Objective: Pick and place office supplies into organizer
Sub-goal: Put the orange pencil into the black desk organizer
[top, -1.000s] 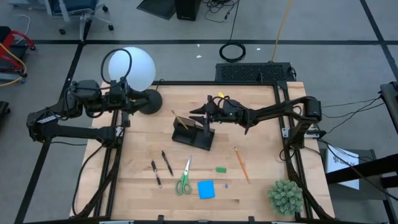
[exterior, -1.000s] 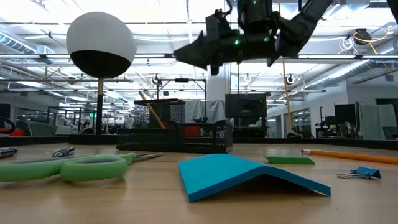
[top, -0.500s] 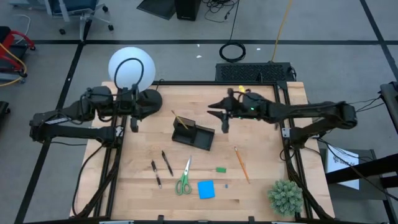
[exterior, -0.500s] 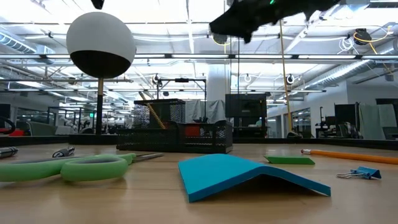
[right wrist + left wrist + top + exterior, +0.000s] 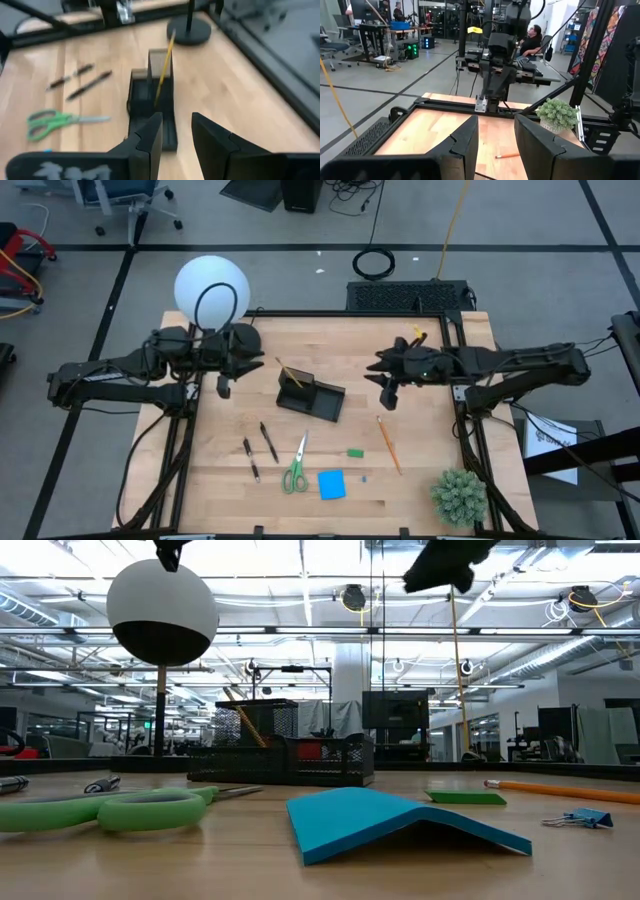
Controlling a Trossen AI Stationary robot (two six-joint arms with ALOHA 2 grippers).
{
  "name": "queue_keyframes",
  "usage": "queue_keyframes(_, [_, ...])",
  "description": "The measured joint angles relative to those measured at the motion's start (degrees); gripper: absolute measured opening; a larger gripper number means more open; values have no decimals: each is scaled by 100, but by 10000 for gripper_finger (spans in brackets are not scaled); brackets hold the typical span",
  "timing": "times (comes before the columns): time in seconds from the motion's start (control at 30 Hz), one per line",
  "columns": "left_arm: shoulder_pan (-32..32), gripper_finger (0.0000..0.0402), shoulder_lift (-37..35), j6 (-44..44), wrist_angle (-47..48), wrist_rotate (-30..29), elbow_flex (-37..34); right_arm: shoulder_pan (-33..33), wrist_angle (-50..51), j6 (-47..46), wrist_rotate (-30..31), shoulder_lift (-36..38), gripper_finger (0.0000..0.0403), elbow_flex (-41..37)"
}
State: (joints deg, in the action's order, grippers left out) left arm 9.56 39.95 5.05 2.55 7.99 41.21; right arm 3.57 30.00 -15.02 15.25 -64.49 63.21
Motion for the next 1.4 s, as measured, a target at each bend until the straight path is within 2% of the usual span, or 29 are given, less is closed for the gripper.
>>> queue_keyframes(0.1, [0,127,0,-56,-7,-2,0,140,804,-359,4,-239,96,503])
queue_keyframes(0.23, [0,127,0,-76,20,-4,0,274,1362,-611,-30,-558,96,970])
queue_keyframes(0.6, [0,127,0,-59,143,-2,0,407,975,-431,-52,-538,96,991])
queue_keyframes(0.7, [0,127,0,-47,174,-2,0,406,1010,-777,-59,-540,96,991])
queue_keyframes(0.8, [0,127,0,-47,176,-2,0,402,992,-709,-315,-575,96,991])
queue_keyframes(0.93, [0,127,0,-47,177,-2,0,407,1012,-837,-348,-576,96,991])
queue_keyframes(1.13, [0,127,0,-47,190,-2,0,404,1573,-1528,-20,-636,96,991])
queue_keyframes(1.4, [-2,127,0,-49,195,0,0,434,2419,-2399,-20,-1099,76,1185])
